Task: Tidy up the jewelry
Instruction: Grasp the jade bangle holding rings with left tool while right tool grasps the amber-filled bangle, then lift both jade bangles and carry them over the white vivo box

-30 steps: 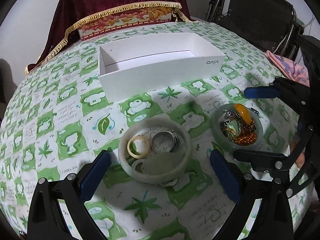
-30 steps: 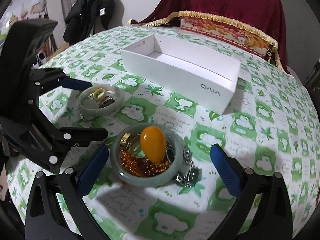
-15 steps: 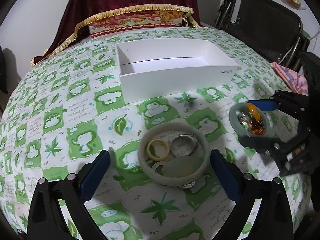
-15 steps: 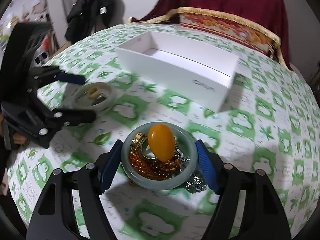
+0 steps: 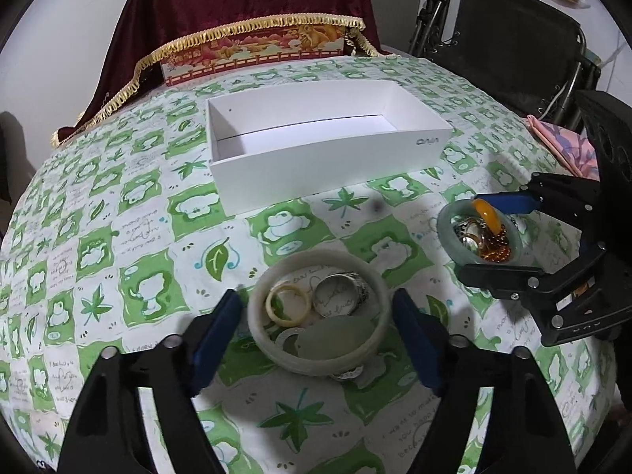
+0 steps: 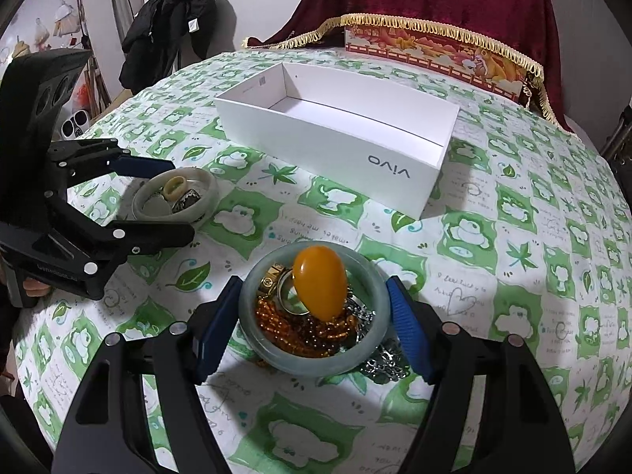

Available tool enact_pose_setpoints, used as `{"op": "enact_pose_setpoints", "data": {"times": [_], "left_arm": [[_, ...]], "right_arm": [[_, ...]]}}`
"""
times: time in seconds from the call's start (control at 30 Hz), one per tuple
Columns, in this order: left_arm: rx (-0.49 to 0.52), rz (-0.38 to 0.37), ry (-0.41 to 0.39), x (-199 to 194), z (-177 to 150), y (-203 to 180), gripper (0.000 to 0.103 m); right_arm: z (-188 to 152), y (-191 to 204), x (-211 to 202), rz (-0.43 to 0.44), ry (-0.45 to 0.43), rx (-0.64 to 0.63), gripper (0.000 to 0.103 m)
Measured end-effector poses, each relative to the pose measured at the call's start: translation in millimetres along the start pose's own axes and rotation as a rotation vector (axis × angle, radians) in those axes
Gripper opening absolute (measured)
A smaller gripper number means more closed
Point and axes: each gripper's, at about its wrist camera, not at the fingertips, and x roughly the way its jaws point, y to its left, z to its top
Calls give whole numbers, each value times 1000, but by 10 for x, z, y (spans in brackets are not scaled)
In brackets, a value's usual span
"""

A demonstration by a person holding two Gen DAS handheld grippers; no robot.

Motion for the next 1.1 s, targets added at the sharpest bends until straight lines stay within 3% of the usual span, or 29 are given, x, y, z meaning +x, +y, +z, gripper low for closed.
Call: {"op": "enact_pose_setpoints", "data": {"times": [0.1, 0.87, 1.1], "left_arm": [[3, 1, -7, -13, -4, -9, 70], [-23, 19, -140, -291, 0, -11, 70], [-4, 39, -161, -323, 160, -4, 70]], "right_arm": [[-1, 1, -2, 0, -1, 3, 71], [-6, -36, -208, -5, -107, 38, 71], [93, -129, -315, -22, -155, 68, 71]]}}
